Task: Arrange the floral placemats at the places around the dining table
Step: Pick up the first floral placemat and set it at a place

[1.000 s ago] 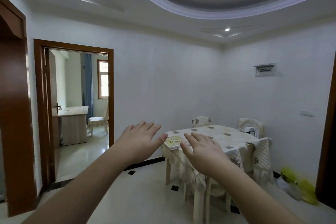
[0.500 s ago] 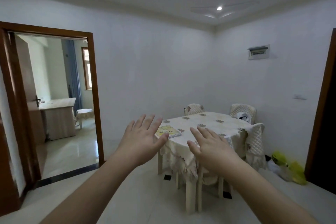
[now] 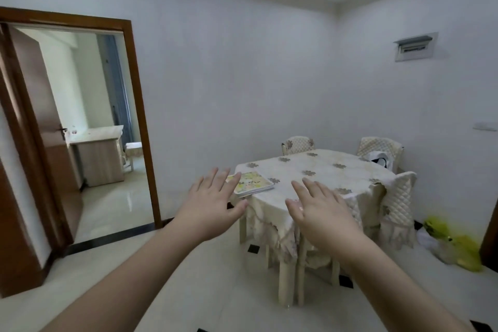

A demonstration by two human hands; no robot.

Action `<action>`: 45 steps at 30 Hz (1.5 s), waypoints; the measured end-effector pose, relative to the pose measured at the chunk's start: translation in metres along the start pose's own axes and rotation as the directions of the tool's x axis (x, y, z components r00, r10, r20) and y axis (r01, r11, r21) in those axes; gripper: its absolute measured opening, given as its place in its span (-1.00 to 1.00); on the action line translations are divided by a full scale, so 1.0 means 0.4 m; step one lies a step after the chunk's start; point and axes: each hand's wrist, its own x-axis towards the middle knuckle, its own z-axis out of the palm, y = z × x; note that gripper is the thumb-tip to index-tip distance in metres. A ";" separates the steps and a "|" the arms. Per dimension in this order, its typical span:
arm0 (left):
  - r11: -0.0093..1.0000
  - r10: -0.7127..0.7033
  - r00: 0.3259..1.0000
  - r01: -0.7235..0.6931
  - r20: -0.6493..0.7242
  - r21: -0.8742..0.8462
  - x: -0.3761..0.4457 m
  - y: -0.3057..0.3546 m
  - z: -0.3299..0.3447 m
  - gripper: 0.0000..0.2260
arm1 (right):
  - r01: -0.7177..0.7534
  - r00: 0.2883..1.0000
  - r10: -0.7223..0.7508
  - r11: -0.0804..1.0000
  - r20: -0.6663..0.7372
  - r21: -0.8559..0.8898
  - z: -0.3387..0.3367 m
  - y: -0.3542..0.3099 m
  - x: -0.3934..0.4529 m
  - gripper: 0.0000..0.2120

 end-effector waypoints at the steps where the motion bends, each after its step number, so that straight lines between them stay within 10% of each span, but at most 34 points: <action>1: 1.000 -0.004 1.000 0.004 -0.003 -0.002 0.016 -0.012 0.009 -0.36 | 0.010 1.000 -0.010 1.000 0.002 0.004 0.011 -0.007 0.023 -0.46; 24: 0.991 -0.137 0.989 0.137 0.052 0.010 0.427 -0.598 0.249 -0.31 | 0.106 0.994 -0.106 0.994 0.019 -0.029 0.384 -0.417 0.690 -0.48; 45: 0.999 -0.044 0.998 0.043 0.052 0.024 1.162 -0.458 0.625 -0.30 | -0.020 0.998 0.025 0.997 0.060 -0.072 0.657 0.039 1.280 -0.44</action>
